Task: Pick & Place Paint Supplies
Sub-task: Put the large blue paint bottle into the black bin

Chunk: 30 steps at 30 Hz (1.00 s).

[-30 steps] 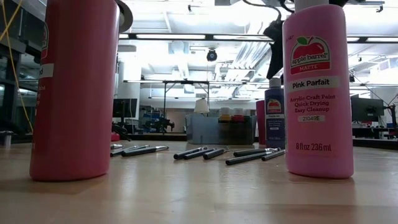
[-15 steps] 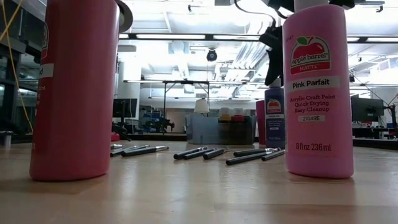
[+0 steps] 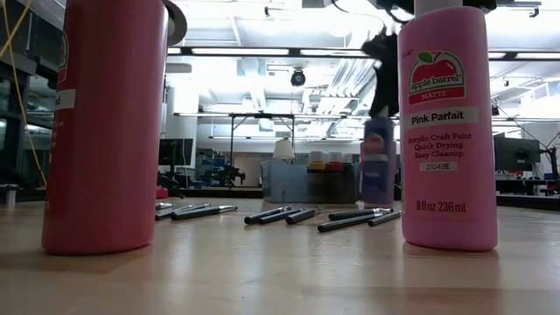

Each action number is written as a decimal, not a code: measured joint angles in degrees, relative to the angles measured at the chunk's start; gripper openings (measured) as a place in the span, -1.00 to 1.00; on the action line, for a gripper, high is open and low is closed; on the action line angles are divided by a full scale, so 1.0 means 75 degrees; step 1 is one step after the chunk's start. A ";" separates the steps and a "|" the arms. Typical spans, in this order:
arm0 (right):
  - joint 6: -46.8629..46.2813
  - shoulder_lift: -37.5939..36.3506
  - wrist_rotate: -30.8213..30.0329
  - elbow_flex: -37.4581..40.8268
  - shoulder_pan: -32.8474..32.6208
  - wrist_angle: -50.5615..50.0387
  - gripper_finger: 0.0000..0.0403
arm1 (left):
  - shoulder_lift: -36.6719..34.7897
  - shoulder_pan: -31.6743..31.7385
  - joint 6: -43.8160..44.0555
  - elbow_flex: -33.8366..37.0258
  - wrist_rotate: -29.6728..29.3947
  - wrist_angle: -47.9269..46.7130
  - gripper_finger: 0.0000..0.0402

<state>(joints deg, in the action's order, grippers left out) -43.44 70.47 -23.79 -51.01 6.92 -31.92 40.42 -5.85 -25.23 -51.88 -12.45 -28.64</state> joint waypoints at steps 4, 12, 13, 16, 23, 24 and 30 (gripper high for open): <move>0.0344 -0.0060 -0.0009 -0.0517 0.0000 0.0304 -0.44 | 0.0000 -0.0003 0.0000 0.0000 0.0000 0.0000 -0.05; 0.1617 0.0147 0.0011 -0.2072 0.0401 0.0653 -0.44 | 0.0000 -0.0003 0.0000 0.0000 0.0000 0.0029 -0.05; 0.1788 0.0271 0.0012 -0.2290 0.0476 0.0649 -0.44 | 0.0000 -0.0003 0.0000 0.0000 -0.0001 0.0029 -0.05; 0.2277 0.0725 0.0082 -0.2965 0.0742 0.0705 -0.44 | 0.0000 -0.0003 0.0000 -0.0003 0.0000 0.0029 -0.05; 0.3011 0.2364 0.0463 -0.4542 0.1442 0.0689 -0.44 | 0.0000 -0.0003 0.0000 -0.0003 0.0000 0.0029 -0.05; 0.3028 0.2600 0.0463 -0.4703 0.1539 0.0670 -0.44 | 0.0000 -0.0003 0.0000 -0.0003 0.0000 0.0029 -0.05; 0.2953 0.3590 0.0651 -0.5047 0.1986 0.0686 -0.44 | 0.0000 -0.0003 0.0026 -0.0003 0.0000 0.0029 -0.05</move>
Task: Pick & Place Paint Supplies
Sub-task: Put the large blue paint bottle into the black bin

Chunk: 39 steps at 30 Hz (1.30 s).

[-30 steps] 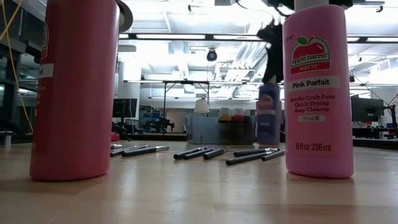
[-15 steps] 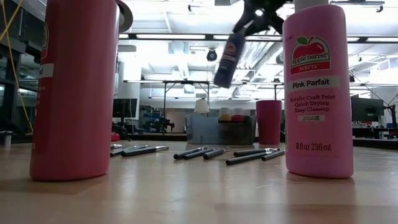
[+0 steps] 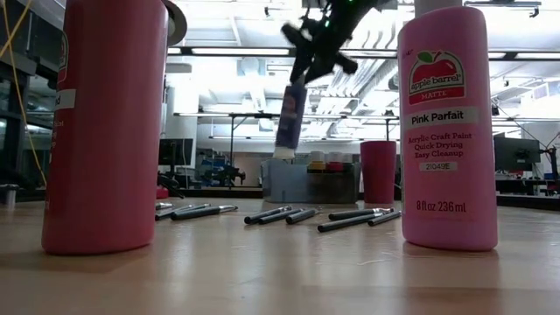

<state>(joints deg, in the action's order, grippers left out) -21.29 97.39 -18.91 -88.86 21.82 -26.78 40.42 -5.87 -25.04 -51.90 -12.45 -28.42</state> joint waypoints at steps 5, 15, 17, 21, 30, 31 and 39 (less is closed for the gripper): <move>-0.0194 0.0535 0.0141 0.0000 0.0206 -0.0050 -0.44 | 0.0000 0.0000 0.0062 0.0000 0.0000 -0.0003 -0.05; -0.0530 0.1335 0.0157 0.0000 0.0474 -0.0109 -0.42 | 0.0000 0.0000 0.0178 0.0000 0.0000 -0.0032 -0.05; -0.0673 0.1452 0.0137 0.0000 0.0564 -0.0183 -0.43 | 0.0000 0.0000 0.0178 0.0000 0.0000 -0.0032 -0.05; -0.0967 0.1558 0.0081 -0.0012 0.0693 -0.0145 -0.40 | 0.0000 0.0000 0.0208 0.0000 0.0000 -0.0032 -0.05; -0.1085 0.1561 0.0161 -0.0012 0.1018 -0.0141 -0.40 | 0.0000 0.0000 0.0321 0.0000 -0.0012 -0.0064 -0.05; -0.1080 0.1561 0.0159 -0.0012 0.1032 -0.0141 -0.39 | 0.0000 0.0001 0.0319 0.0000 -0.0012 -0.0063 -0.05; -0.0721 0.1564 0.0517 -0.0012 0.1047 -0.0100 -0.37 | 0.0000 0.0001 0.0320 0.0000 -0.0017 -0.0063 -0.05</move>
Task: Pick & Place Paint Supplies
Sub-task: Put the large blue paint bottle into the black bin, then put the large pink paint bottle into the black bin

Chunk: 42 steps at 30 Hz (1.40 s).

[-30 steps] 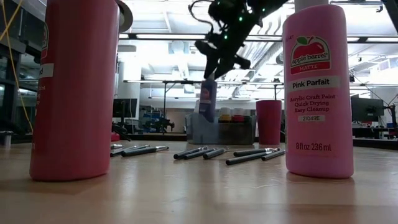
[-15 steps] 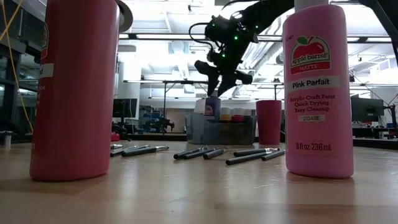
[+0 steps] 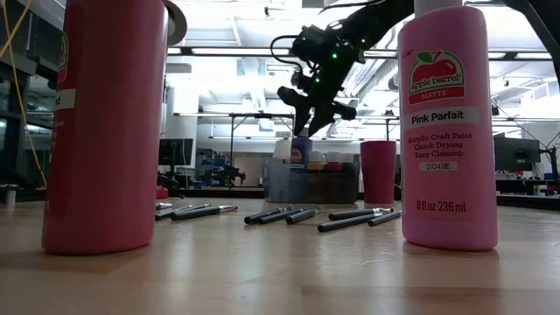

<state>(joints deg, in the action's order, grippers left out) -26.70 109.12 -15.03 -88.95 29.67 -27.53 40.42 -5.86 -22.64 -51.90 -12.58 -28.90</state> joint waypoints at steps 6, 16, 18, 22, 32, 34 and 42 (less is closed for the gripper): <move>-0.0009 0.0003 0.0063 0.0000 0.0000 0.0000 -0.33 | 0.0000 -0.0001 -0.0002 0.0000 -0.0006 -0.0001 -0.05; 0.0021 0.0006 0.0394 0.0000 -0.0020 0.0028 -0.31 | 0.0000 -0.0001 0.0001 0.0000 -0.0023 0.0000 -0.05; 0.0015 0.0009 0.0438 0.0000 -0.0032 0.0068 -0.29 | 0.0000 -0.0001 0.0000 0.0000 -0.0021 -0.0001 -0.05; -0.0006 0.0009 0.0536 0.0003 -0.0044 0.0165 -0.17 | 0.0000 0.0000 -0.0001 0.0000 -0.0020 -0.0001 -0.05; -0.0054 -0.0251 0.0468 0.0020 -0.0055 0.0077 0.23 | -0.0003 0.0000 0.0001 0.0000 -0.0017 -0.0320 -0.05; -0.0061 -0.0442 0.0474 0.0020 -0.0055 -0.0097 0.26 | -0.0003 -0.0001 0.0001 0.0000 -0.0017 -0.0314 -0.05; -0.0070 -0.1486 0.0655 0.0016 -0.0203 -0.1508 0.25 | -0.0003 0.0002 0.0001 0.0000 0.0003 -0.0284 -0.05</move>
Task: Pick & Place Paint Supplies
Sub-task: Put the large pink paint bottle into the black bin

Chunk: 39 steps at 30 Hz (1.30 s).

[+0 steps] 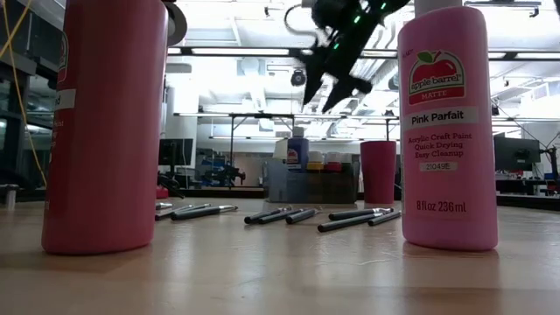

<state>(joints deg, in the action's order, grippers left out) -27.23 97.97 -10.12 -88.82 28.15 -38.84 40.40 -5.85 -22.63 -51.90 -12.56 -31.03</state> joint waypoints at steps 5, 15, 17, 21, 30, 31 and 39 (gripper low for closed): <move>-0.0019 -0.0884 0.0582 -0.0008 -0.0365 -0.1731 0.25 | 0.0000 -0.0003 0.0000 0.0000 -0.0003 -0.0007 -0.05; -0.0436 -0.2772 0.0569 0.1136 -0.2724 -0.3525 0.25 | 0.0000 -0.0006 0.0061 0.0000 -0.0006 -0.0006 -0.05; -0.0879 -0.3224 0.0565 0.1634 -0.3351 -0.3331 0.25 | 0.0000 -0.0006 0.0085 0.0000 -0.0006 -0.0008 -0.05; -0.1677 -0.3916 0.0542 0.2553 -0.4666 -0.2345 0.25 | 0.0000 -0.0006 0.0223 0.0000 -0.0006 -0.0011 -0.05; -0.1237 -0.3872 -0.0264 0.4133 -0.6962 0.0293 0.25 | 0.0000 -0.0012 0.0650 0.0000 -0.0011 -0.0068 -0.05; -0.1215 -0.3798 -0.0306 0.4297 -0.7110 0.0625 0.25 | 0.0002 -0.0012 0.0688 0.0000 -0.0012 -0.0071 -0.05; -0.1138 -0.3009 -0.0847 0.4737 -0.7904 0.2434 0.25 | 0.0000 -0.0023 0.0982 0.0000 -0.0012 -0.0090 -0.05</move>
<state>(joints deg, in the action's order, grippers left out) -35.76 75.40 -16.47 -53.30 -31.13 -20.58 40.40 -6.02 -15.27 -51.90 -12.64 -31.70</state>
